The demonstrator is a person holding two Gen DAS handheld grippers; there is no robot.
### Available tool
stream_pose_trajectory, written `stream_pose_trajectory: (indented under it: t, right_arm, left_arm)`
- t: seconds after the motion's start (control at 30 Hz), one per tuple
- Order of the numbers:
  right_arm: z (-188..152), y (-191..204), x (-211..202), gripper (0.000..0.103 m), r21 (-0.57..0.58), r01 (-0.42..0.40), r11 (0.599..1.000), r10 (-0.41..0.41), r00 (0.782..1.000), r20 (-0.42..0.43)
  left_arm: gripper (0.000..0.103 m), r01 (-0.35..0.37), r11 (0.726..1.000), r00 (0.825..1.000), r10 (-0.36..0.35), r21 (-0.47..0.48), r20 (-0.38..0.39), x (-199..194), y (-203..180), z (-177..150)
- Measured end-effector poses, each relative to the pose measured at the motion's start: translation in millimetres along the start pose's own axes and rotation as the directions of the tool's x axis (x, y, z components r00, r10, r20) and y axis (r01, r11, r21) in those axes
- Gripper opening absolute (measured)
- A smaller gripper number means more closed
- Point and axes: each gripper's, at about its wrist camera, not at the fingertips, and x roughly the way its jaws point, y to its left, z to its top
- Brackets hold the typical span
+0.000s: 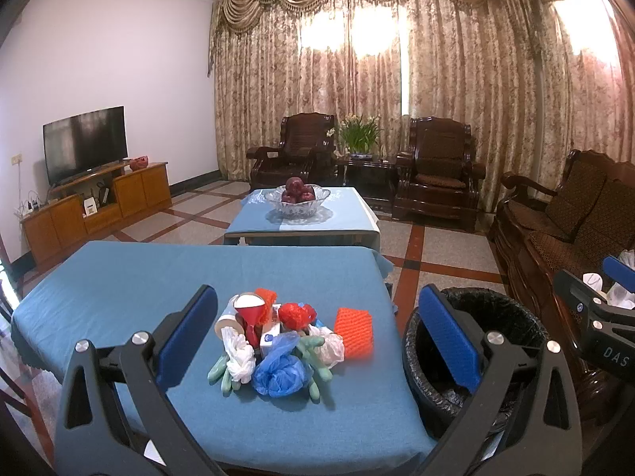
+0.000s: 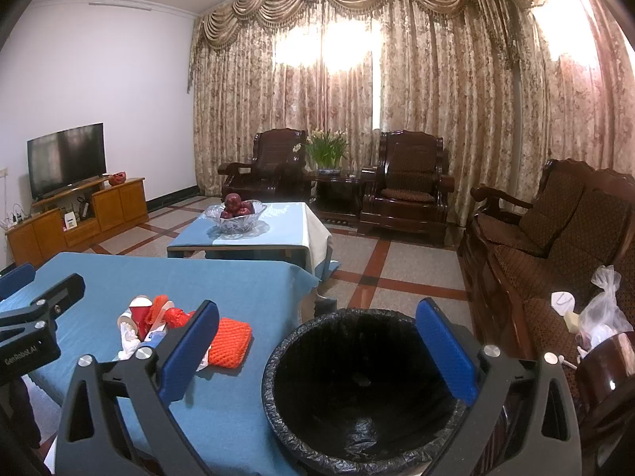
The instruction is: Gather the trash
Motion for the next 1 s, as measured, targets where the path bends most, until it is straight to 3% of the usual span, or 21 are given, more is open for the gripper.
stream_pose_trajectory:
  t: [1.0]
  right_arm:
    - [-4,2,5,0.097,0.002,-0.003,1.0,0.003,1.0,-0.008]
  left_arm:
    - [0.098,0.0,1.0,1.0,0.0,-0.002,-0.004,3,3,-4]
